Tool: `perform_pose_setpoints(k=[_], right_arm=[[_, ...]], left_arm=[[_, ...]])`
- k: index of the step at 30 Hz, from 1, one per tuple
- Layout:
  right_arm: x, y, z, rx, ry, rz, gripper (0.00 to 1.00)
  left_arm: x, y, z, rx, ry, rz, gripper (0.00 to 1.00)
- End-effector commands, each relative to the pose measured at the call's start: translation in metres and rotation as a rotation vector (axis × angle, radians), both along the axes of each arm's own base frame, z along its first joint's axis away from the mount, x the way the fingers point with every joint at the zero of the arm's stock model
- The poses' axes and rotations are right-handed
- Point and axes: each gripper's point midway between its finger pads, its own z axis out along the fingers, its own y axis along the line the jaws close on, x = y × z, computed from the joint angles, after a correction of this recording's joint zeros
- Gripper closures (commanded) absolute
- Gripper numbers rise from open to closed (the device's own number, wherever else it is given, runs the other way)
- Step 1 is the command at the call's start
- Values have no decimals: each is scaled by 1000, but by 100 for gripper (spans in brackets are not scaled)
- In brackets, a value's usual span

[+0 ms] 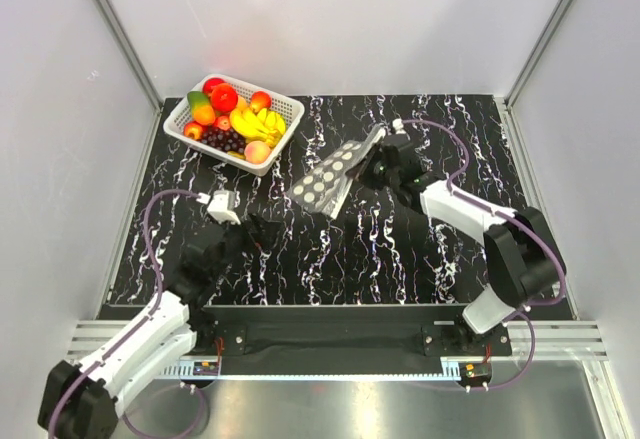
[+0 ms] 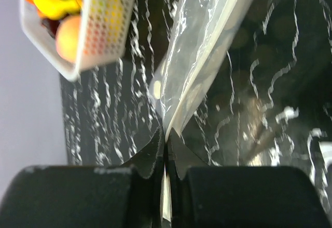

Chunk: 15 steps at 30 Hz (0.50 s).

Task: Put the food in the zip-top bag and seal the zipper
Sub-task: Pick up the zipper food storage bag at the center of the board.

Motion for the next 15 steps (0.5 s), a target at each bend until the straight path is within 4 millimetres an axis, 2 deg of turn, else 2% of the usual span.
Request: perform_pose_setpoints(k=[1, 3, 4, 5, 6, 7, 8, 11, 15], right_arm=[[-30, -8, -8, -108, 34, 24, 93], [-44, -8, -15, -122, 72, 19, 94], [-51, -4, -18, -118, 78, 28, 94], [-61, -3, -23, -115, 95, 33, 95], [-66, 1, -24, -98, 97, 36, 95], [-67, -1, -27, -108, 98, 19, 95], [-72, -1, -33, -119, 114, 12, 95], [-78, -1, -40, -121, 142, 9, 95], [-82, 2, -40, -99, 141, 10, 96]], left_arm=[[6, -33, 67, -29, -178, -98, 3], [6, -45, 65, 13, -161, -129, 2], [1, -58, 64, 29, -155, -173, 2], [1, -65, 73, 40, -169, -197, 1], [-3, -75, 72, 48, -160, -234, 1], [-3, -83, 62, 67, -129, -261, 1], [-5, -91, 67, 61, -128, -286, 1], [-9, -110, 56, 72, -86, -338, 1], [-13, -127, 42, 58, -45, -386, 1]])
